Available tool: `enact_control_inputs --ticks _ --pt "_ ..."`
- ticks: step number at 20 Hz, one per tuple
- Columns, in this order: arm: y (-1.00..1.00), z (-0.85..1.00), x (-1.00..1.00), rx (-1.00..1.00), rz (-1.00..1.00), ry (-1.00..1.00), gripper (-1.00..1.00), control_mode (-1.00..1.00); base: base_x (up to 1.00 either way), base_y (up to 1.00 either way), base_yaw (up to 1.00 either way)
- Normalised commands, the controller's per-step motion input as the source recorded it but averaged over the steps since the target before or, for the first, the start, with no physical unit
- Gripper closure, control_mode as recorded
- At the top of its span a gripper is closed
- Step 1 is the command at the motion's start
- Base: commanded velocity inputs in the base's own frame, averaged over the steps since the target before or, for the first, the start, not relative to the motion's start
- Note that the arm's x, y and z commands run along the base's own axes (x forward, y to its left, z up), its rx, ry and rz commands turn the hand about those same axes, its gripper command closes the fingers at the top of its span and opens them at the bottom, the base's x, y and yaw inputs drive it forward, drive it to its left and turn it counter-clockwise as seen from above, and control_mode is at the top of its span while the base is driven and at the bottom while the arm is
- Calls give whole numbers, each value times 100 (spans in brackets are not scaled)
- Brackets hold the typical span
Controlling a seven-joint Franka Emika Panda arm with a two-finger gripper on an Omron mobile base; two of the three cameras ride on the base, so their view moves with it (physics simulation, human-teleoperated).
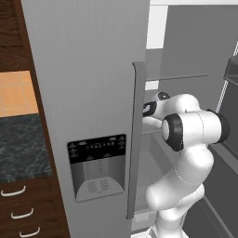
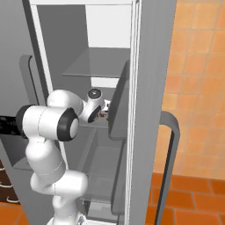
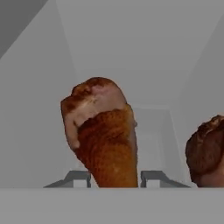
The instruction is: Place one sweet potato and one chicken drumstick in each tupperware on the nearby counter, to pack two identical lunches.
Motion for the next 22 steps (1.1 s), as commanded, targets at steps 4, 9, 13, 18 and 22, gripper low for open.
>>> enact_control_inputs --ticks 4,9,13,18,22 --pt "8 -2 -53 0 0 9 100 -100 0 0 0" --pt "8 24 -90 0 0 1 100 -100 0 0 0" --pt "5 74 -98 0 0 -1 100 -100 0 0 0" --pt "8 89 -99 0 0 0 100 -100 0 0 0" --pt "0 86 -93 0 -3 2 100 -100 0 0 0"
